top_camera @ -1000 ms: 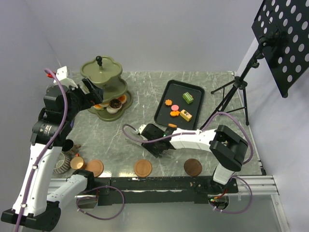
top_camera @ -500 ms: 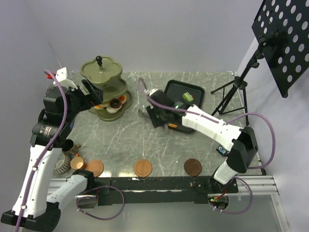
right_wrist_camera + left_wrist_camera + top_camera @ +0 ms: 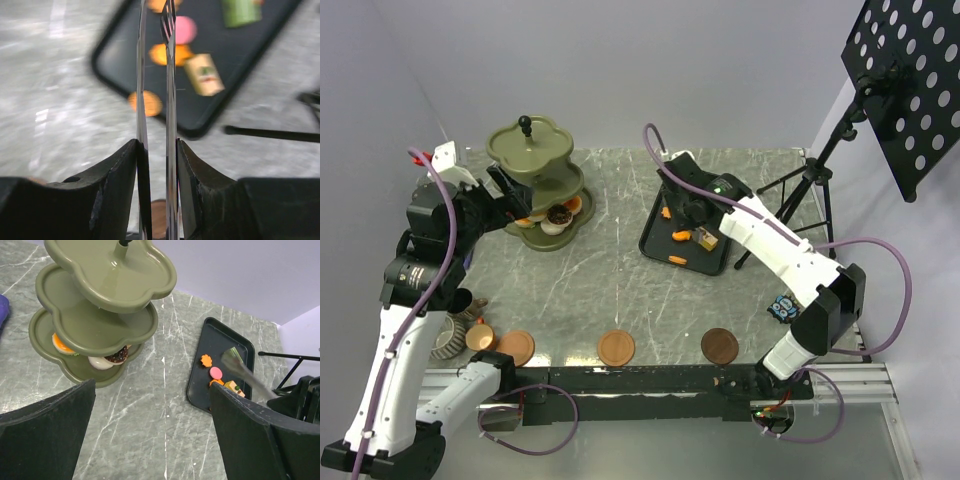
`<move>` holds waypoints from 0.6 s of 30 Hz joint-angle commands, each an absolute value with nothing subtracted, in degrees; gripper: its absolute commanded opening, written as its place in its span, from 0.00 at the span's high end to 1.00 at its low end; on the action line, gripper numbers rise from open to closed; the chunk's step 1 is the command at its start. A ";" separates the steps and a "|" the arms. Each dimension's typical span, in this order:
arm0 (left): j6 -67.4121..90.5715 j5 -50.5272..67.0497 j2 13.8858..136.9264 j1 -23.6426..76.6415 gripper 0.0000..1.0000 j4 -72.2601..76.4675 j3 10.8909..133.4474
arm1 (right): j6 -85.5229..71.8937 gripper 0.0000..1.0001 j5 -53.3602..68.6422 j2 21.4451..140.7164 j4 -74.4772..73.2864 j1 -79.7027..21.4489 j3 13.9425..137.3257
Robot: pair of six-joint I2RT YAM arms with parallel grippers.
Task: Serve the afternoon tea
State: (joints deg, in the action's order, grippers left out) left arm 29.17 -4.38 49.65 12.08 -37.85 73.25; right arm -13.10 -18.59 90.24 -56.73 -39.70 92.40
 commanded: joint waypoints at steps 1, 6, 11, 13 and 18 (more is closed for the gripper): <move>28.83 -4.31 48.78 11.87 0.00 -36.21 72.42 | -7.22 0.57 -28.73 87.01 -55.30 -36.31 88.70; 28.57 -4.39 48.61 11.95 0.00 -36.65 72.86 | -3.17 0.57 -30.93 89.73 -49.75 -33.14 85.78; 28.48 -4.92 48.52 11.95 0.00 -36.91 73.13 | -4.21 0.57 -33.22 94.13 -50.89 -32.70 86.92; 28.56 -4.92 48.52 11.87 0.00 -36.83 73.21 | -5.97 0.57 -31.65 94.13 -50.45 -32.78 86.23; 28.74 -4.66 48.87 11.95 0.00 -36.65 72.95 | -11.33 0.55 -29.10 93.87 -48.43 -33.84 79.99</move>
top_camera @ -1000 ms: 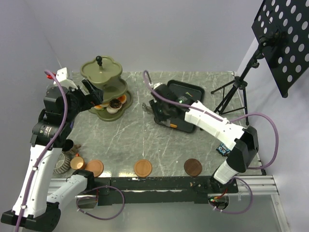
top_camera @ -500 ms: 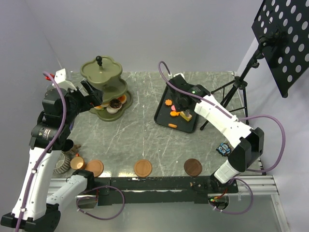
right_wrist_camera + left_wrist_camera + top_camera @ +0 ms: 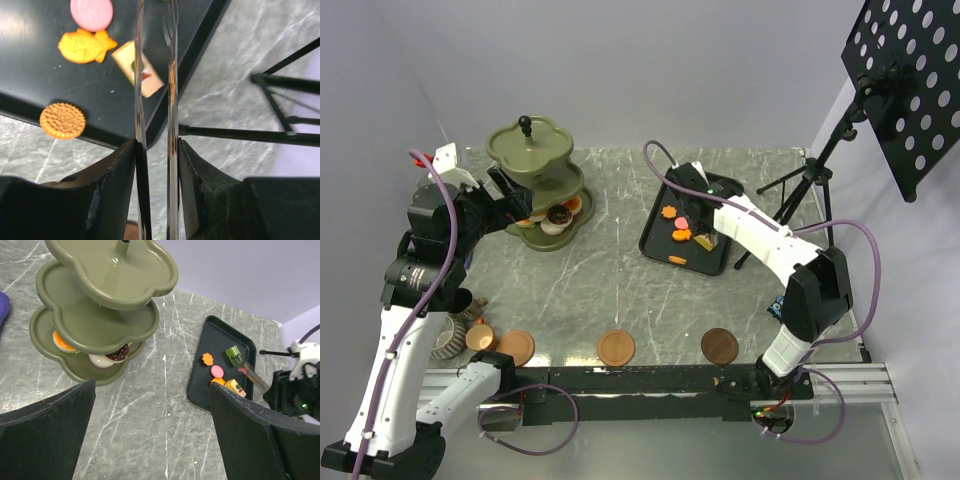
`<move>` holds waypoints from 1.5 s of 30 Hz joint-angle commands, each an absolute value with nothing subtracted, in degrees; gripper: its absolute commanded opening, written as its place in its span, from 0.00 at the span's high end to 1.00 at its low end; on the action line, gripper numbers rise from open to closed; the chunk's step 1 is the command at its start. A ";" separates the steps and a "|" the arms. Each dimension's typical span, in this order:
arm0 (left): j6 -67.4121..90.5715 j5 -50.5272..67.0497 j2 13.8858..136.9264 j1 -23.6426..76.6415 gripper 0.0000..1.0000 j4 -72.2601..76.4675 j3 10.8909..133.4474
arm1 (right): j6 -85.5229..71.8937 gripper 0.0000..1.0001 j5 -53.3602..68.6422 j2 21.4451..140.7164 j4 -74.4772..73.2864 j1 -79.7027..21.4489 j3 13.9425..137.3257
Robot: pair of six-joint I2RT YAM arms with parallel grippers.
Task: Serve the afternoon tea
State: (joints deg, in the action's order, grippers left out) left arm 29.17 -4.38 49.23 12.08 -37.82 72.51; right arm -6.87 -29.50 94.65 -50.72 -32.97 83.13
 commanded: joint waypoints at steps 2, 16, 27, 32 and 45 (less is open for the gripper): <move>28.74 -4.57 48.95 11.95 0.00 -36.39 72.95 | -13.35 0.53 -28.22 94.04 -46.86 -33.84 77.45; 28.83 -3.96 48.69 11.95 0.00 -36.65 72.86 | -28.20 0.37 -25.32 93.43 -30.50 -33.75 61.71; 28.74 -4.66 48.25 11.95 0.00 -36.91 72.77 | -34.89 0.23 -22.77 90.70 -22.42 -32.96 52.48; 28.65 -4.66 48.25 11.95 0.00 -37.00 72.95 | -35.33 0.28 -22.84 89.39 -20.12 -32.34 49.92; 28.39 -5.27 48.34 11.95 0.00 -37.00 72.95 | -30.06 0.48 -27.08 81.74 -40.32 -32.61 63.35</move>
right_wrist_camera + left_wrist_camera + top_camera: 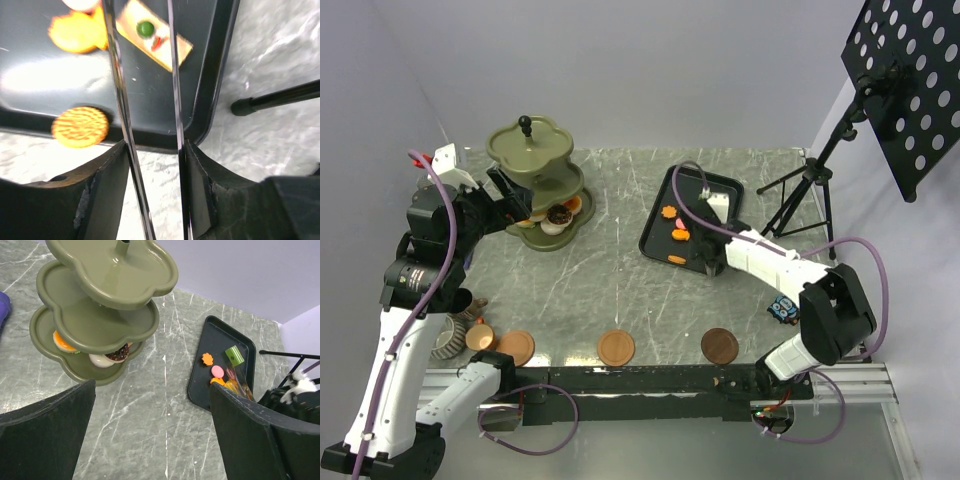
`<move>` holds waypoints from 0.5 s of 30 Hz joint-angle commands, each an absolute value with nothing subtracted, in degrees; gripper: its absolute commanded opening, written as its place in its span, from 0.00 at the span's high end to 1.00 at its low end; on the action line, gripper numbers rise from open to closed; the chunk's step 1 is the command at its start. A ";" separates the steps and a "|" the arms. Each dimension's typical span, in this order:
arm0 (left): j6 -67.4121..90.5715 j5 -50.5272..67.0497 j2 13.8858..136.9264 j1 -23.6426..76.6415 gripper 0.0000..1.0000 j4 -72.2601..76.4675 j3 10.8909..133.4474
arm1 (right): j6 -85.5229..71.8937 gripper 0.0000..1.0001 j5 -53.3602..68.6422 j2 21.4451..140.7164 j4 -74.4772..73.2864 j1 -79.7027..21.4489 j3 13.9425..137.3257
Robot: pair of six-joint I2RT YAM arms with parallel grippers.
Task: Serve the afternoon tea
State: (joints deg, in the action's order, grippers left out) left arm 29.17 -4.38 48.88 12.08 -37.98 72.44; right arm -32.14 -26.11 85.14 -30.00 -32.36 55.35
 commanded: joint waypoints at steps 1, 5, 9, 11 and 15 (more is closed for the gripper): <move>28.39 -5.27 48.25 11.95 0.00 -37.00 72.86 | -30.23 0.48 -26.11 81.13 -42.78 -32.52 65.20; 28.39 -5.10 48.25 11.95 0.00 -36.65 72.60 | -30.76 0.49 -21.20 77.71 -48.07 -31.91 66.97; 28.13 -4.92 48.16 12.04 0.00 -36.47 72.42 | -27.96 0.49 -16.00 75.41 -52.72 -30.68 67.58; 27.95 -5.10 47.90 12.22 0.00 -36.56 72.25 | -26.29 0.49 -13.99 74.36 -55.36 -29.10 68.03; 28.21 -4.92 47.64 12.48 0.00 -36.48 71.72 | -24.26 0.49 -10.55 71.38 -59.41 -25.58 69.25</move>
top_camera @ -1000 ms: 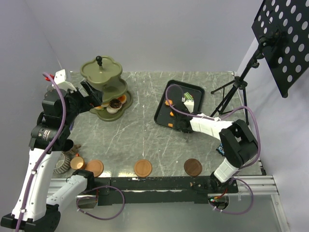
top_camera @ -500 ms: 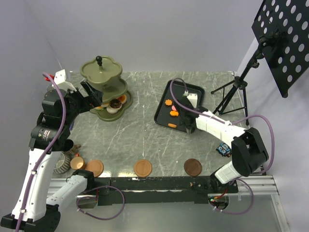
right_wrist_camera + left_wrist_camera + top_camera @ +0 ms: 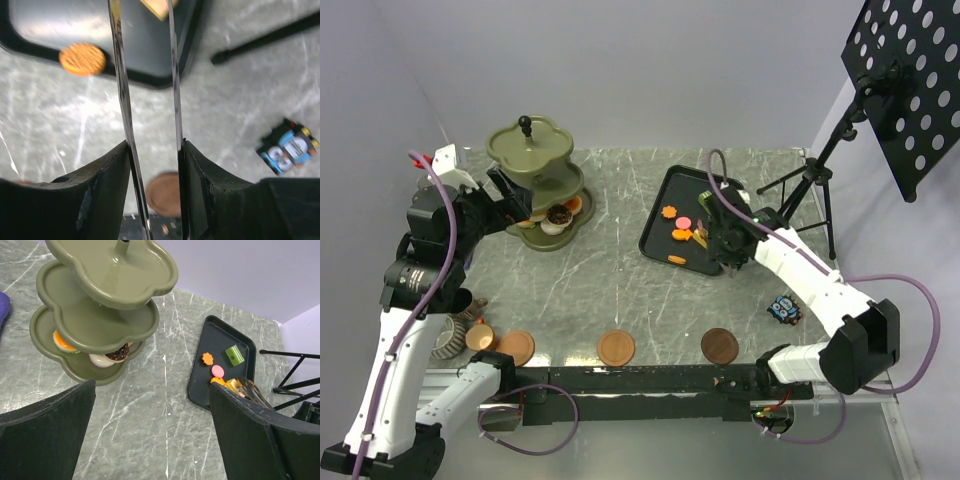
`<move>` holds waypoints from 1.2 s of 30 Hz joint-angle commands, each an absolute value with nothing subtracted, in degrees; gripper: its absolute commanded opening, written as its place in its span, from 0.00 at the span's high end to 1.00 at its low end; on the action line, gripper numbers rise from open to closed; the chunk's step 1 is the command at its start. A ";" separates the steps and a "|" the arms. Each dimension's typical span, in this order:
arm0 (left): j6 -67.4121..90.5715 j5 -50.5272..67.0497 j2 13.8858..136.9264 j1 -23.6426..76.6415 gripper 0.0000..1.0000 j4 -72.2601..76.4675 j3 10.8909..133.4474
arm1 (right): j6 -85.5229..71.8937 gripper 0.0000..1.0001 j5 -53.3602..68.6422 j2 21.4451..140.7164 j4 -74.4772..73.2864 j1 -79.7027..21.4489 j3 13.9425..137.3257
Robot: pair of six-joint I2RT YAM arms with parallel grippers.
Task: Serve the afternoon tea
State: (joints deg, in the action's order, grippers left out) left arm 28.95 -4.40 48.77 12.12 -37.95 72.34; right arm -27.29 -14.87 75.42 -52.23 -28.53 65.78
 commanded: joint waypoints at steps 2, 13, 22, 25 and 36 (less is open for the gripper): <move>28.47 -4.75 47.37 12.57 0.00 -36.39 71.54 | -22.69 0.47 -9.85 70.14 -60.12 -24.79 69.61; 28.56 -4.66 46.93 13.71 0.00 -36.65 71.37 | -14.24 0.45 -9.40 70.75 -61.61 -24.61 68.90; 28.92 -4.57 47.11 14.06 0.00 -36.56 71.81 | -8.01 0.44 -11.96 72.59 -58.19 -24.52 69.17; 29.00 -4.48 47.20 14.15 0.00 -36.65 72.07 | -6.07 0.44 -10.99 74.70 -57.31 -24.61 69.43; 29.09 -4.83 47.55 14.15 0.00 -36.83 72.69 | -3.08 0.55 -13.18 77.61 -55.90 -24.61 69.43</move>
State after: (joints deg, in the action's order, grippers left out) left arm 29.17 -4.38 47.62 13.91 -37.98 71.33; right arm -4.80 -11.68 78.24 -57.74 -24.71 66.81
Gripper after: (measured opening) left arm 0.995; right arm 0.501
